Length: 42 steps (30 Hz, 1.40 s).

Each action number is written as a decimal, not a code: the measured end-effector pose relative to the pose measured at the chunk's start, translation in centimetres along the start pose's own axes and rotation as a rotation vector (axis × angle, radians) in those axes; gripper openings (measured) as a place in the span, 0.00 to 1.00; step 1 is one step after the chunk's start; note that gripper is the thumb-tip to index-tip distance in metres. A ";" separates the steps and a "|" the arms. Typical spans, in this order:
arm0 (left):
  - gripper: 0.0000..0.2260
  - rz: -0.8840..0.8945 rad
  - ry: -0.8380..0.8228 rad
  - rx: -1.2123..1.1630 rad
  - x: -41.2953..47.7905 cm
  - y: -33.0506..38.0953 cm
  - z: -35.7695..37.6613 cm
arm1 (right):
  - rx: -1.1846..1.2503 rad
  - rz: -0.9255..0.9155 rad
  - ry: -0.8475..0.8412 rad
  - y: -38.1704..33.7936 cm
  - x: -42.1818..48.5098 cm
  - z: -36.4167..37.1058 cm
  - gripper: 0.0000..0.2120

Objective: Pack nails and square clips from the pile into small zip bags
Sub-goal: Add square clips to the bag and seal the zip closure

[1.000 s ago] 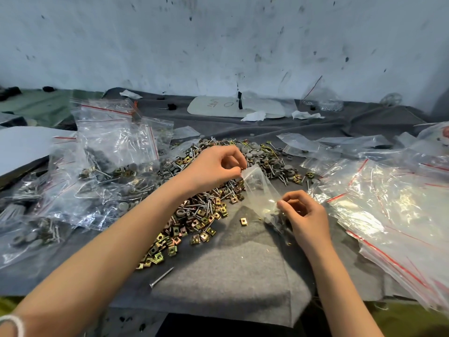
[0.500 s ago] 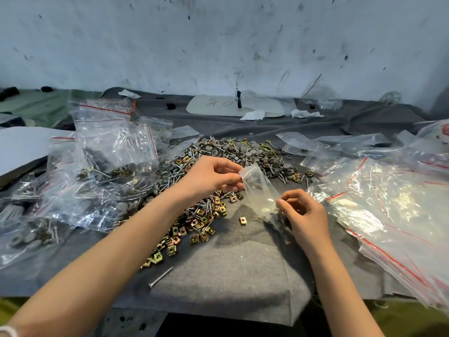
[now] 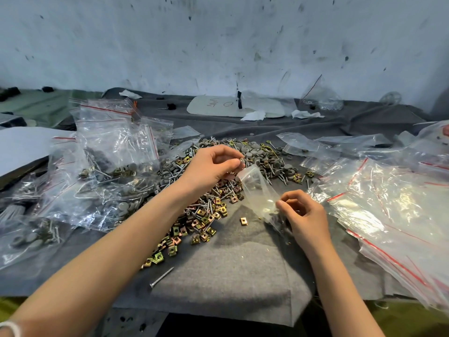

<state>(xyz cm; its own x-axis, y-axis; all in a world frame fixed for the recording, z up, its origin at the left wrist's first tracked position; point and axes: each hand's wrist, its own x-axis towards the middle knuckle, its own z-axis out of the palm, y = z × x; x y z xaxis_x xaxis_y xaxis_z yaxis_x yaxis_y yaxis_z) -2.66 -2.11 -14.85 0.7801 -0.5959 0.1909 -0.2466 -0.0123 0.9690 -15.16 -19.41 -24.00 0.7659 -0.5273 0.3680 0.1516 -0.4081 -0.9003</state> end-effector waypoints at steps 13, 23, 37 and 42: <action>0.10 0.320 -0.099 0.411 -1.3 -0.2 0.5 | -0.029 -0.022 -0.015 0.1 0.0 0.1 0.12; 0.05 -0.159 0.133 0.041 -1.6 -1.8 0.9 | -0.009 -0.025 -0.010 0.1 0.0 0.1 0.13; 0.05 -0.066 -0.048 0.151 -1.9 -0.5 0.3 | 0.008 0.001 0.012 -0.3 0.0 0.2 0.10; 0.04 -0.004 -0.091 0.238 -1.9 0.0 0.5 | 0.039 0.012 0.034 -0.3 -0.1 0.1 0.11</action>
<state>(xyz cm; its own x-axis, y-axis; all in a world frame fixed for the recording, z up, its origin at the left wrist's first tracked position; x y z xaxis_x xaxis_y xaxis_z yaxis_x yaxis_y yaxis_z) -4.44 -1.35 -15.33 0.7290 -0.6651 0.1620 -0.3803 -0.1967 0.9037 -15.18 -19.16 -23.83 0.7462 -0.5572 0.3644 0.1674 -0.3728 -0.9127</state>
